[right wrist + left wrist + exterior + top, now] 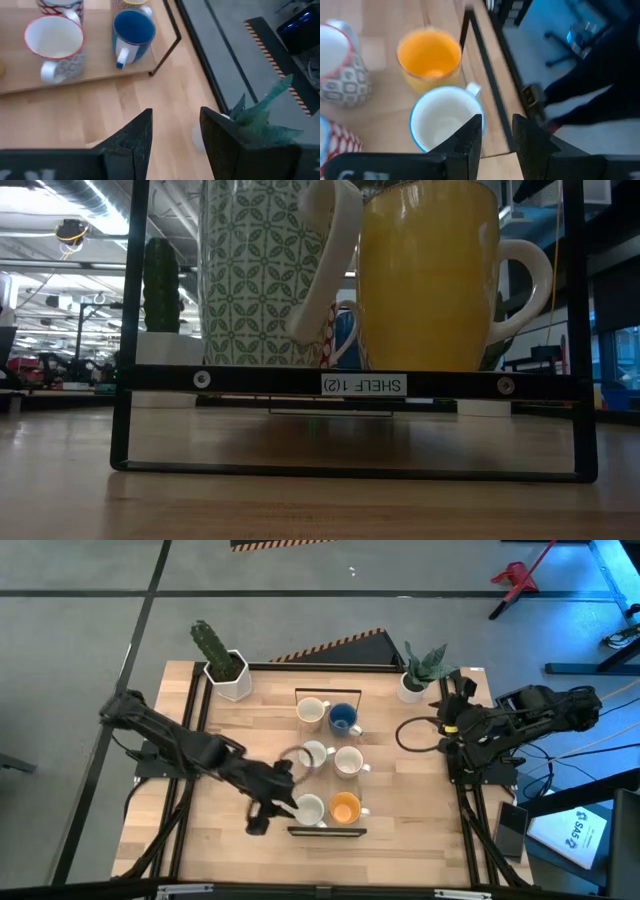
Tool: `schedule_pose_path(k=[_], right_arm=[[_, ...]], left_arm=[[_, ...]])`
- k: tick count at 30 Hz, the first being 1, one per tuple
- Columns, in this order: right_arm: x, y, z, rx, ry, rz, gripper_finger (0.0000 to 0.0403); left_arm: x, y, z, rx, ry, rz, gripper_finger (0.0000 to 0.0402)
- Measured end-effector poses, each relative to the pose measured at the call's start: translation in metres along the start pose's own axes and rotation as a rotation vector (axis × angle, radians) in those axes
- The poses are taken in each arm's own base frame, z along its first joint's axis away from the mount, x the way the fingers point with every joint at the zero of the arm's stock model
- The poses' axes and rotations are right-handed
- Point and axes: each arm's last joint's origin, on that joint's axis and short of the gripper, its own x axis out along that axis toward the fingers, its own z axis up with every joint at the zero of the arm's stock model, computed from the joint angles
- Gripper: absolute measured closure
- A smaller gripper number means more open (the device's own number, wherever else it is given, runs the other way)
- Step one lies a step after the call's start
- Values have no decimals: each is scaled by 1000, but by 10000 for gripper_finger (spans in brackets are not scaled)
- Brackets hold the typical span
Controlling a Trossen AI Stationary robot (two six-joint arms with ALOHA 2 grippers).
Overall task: Place coffee mugs
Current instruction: Return to Home Position
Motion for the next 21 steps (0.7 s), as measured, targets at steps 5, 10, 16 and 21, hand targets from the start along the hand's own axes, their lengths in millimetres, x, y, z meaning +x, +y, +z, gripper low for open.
schedule_pose_path(k=[5, 10, 16, 21], right_arm=[[0, 2, 1, -17, 9, 70, 253], [-1, 4, 13, -78, -120, 29, 253], [-30, -17, 27, -271, -487, 83, 253], [-77, -64, -23, -166, -689, 33, 253]], left_arm=[[-47, -3, 7, 13, -135, -16, 299], [-89, 0, 9, 103, -268, 84, 299], [-153, 22, 9, 133, -457, -78, 299], [-196, 45, -17, 149, -577, -114, 299]])
